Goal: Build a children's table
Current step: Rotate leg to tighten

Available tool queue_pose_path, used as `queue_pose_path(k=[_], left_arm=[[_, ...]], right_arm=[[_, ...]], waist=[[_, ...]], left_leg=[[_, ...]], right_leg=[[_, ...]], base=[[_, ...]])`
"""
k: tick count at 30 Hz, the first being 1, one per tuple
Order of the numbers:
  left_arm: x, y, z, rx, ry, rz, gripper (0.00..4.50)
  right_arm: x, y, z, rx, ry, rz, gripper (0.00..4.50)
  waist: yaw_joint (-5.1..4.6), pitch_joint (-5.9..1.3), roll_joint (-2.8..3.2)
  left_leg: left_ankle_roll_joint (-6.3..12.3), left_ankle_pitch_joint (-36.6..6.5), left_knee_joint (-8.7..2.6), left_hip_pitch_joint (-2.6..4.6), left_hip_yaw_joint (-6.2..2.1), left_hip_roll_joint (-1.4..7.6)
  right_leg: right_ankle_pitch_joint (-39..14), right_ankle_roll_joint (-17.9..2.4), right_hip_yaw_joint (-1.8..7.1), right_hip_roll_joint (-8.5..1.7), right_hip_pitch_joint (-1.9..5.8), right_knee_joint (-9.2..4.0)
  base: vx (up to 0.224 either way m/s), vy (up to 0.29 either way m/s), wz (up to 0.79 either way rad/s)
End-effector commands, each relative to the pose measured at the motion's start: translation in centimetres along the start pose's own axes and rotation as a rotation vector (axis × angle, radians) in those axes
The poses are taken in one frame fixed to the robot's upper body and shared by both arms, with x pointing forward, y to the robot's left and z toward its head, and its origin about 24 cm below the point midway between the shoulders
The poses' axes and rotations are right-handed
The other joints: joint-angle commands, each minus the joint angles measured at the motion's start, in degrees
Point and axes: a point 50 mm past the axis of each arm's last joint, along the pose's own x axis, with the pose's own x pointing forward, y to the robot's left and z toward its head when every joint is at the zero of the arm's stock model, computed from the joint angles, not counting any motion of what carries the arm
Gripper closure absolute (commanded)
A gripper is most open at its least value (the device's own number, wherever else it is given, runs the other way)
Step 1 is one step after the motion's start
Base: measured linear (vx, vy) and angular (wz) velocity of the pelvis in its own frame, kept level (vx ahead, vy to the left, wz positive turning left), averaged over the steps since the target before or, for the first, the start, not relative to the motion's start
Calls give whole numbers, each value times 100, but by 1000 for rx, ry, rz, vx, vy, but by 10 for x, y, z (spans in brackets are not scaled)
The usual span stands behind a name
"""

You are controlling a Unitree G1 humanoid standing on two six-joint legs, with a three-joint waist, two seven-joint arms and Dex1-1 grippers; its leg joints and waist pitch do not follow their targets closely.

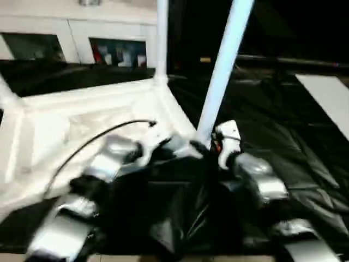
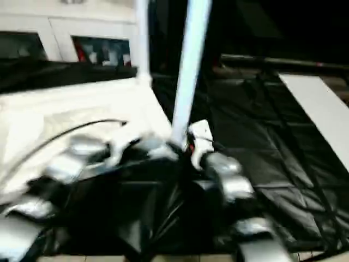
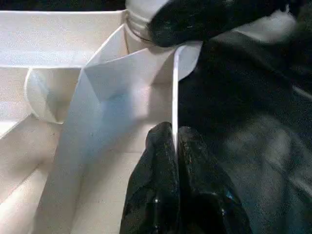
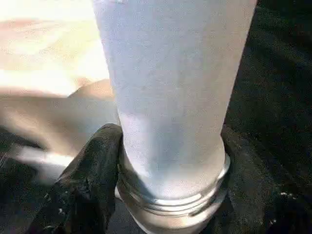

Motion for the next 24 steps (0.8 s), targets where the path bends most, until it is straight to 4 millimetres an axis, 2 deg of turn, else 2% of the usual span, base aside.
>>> queue_pose_path(k=[1,2,3,4,8,9,10,12,14,16,18,19,21,23,24], left_arm=[[9,-7,-20,-101,47,36,450],[15,-7,-21,-86,75,76,450],[17,-7,-21,-77,87,83,450],[18,-7,-22,-72,94,92,450],[21,-7,-22,-47,108,92,450],[20,-8,-22,-41,108,86,450],[19,-7,-23,-29,108,76,450],[16,-6,-24,-14,105,54,450],[12,-6,-25,5,97,22,450],[7,-7,-25,52,78,-42,450],[6,-8,-26,58,73,-68,450],[1,-10,-26,73,61,-118,450],[0,-11,-25,90,52,-141,450],[-9,-20,-24,121,22,-297,450],[-9,-20,-24,122,20,-307,450]], right_arm=[[-6,-15,-20,61,89,-174,183],[0,-5,-23,65,100,-197,183],[2,-1,-23,58,102,-192,183],[4,2,-23,52,100,-186,183],[8,12,-12,11,23,-91,183],[8,14,-8,15,-14,-54,127],[5,13,0,1,-69,1,113],[0,9,6,-50,-93,71,107],[-6,3,9,-80,-91,126,78],[-15,-4,12,-115,-75,221,59],[-18,-6,13,-134,-69,263,59],[-28,-11,14,-195,-43,343,59],[-30,-13,14,-218,-36,368,59],[-42,-19,16,-246,-10,462,59],[-43,-19,16,-248,-8,467,59]], waist=[[21,-244,-7],[24,-244,18],[24,-244,18],[36,-248,19],[59,-237,25],[64,-245,20],[84,-253,7],[102,-256,1],[115,-257,-22],[103,-242,-18],[85,-243,-35],[84,-241,-26],[90,-242,-20],[105,-257,-13],[103,-258,-13]], left_leg=[[11,-1112,-379,-1,23,60],[33,-1063,-376,4,31,56],[33,-1063,-376,4,31,56],[62,-1042,-383,-10,21,50],[94,-1292,-401,-14,12,67],[109,-1306,-396,-12,14,67],[145,-1254,-390,-11,16,74],[228,-1108,-387,-42,18,69],[292,-1003,-377,-51,19,61],[349,-1062,-380,-63,15,60],[385,-1104,-373,-61,17,63],[396,-1132,-374,-53,17,72],[415,-1085,-373,-48,20,92],[419,-1000,-376,-45,11,109],[465,-916,-374,-50,19,115]], right_leg=[[-1225,-1082,166,-296,236,-473],[-1076,-1099,171,-292,218,-475],[-1076,-1099,171,-292,218,-475],[-962,-1098,159,-290,243,-463],[-1284,-1023,159,-311,232,-502],[-1269,-1017,159,-307,234,-501],[-1164,-1031,160,-314,241,-493],[-910,-1072,159,-310,265,-467],[-804,-1109,147,-305,292,-464],[-974,-1094,144,-314,292,-486],[-1095,-1068,145,-309,288,-495],[-1129,-1082,148,-315,280,-497],[-1113,-1147,152,-320,267,-494],[-896,-1233,149,-323,277,-462],[-654,-1313,152,-315,277,-436]], base=[[0,0,0],[0,0,0],[0,0,0],[0,0,0],[0,0,0],[0,0,0],[0,0,0],[0,0,0],[0,0,0],[0,0,0],[0,0,0],[0,0,0],[0,0,0],[0,0,0],[0,0,0]])
